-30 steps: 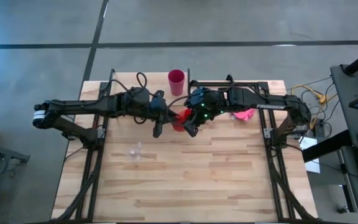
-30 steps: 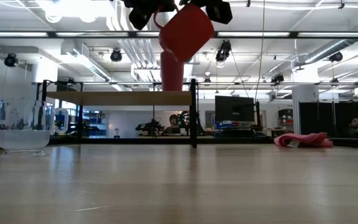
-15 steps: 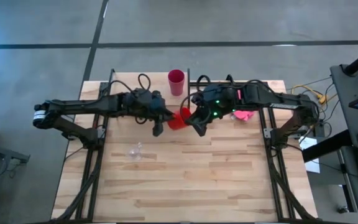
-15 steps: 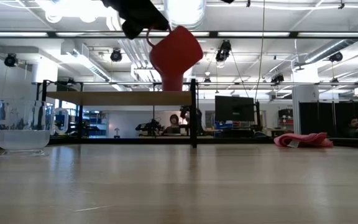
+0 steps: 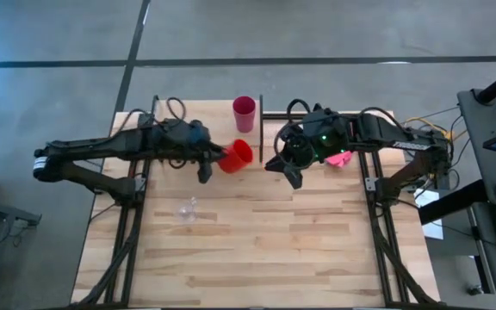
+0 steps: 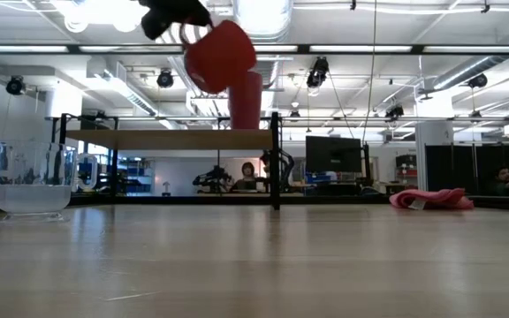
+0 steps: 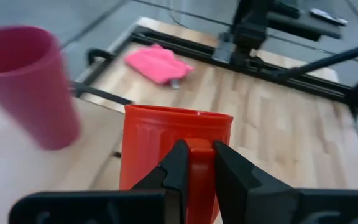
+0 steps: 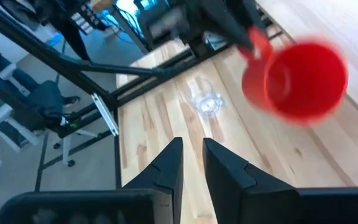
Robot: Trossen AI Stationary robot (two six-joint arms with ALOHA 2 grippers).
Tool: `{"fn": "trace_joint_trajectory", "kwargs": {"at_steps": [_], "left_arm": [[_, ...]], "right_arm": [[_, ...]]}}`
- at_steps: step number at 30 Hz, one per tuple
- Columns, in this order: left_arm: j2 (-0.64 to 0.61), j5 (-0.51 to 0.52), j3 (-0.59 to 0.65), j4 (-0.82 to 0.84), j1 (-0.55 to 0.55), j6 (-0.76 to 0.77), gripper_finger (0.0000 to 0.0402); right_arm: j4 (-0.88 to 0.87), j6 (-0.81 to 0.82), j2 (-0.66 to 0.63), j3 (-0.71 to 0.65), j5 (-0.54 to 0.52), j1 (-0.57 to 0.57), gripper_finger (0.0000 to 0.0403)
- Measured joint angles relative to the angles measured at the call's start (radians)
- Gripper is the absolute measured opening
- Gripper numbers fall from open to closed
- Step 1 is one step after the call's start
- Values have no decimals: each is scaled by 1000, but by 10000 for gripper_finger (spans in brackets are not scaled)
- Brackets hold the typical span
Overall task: Stack small to large cups/mugs on shelf
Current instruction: Put the orange mug on the shelf
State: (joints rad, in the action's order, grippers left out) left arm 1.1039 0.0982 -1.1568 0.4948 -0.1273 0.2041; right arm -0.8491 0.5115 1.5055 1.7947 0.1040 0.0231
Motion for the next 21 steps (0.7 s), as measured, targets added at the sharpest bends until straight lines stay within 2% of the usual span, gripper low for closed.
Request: {"fn": "trace_joint_trajectory", "kwargs": {"at_steps": [10, 15, 18, 21], "left_arm": [[-187, 307, 7, 42, 1, 0, 36], [-232, 393, 95, 22, 1, 27, 37], [-271, 419, 211, -82, 1, 53, 37], [-319, 435, 345, -313, 1, 46, 37]], "right_arm": [[-54, -6, 0, -1, 0, -1, 56], [-54, -16, 0, -1, 0, -1, 56], [-54, -19, 0, -1, 0, -1, 56], [-54, -19, 0, -1, 0, -1, 56]]}}
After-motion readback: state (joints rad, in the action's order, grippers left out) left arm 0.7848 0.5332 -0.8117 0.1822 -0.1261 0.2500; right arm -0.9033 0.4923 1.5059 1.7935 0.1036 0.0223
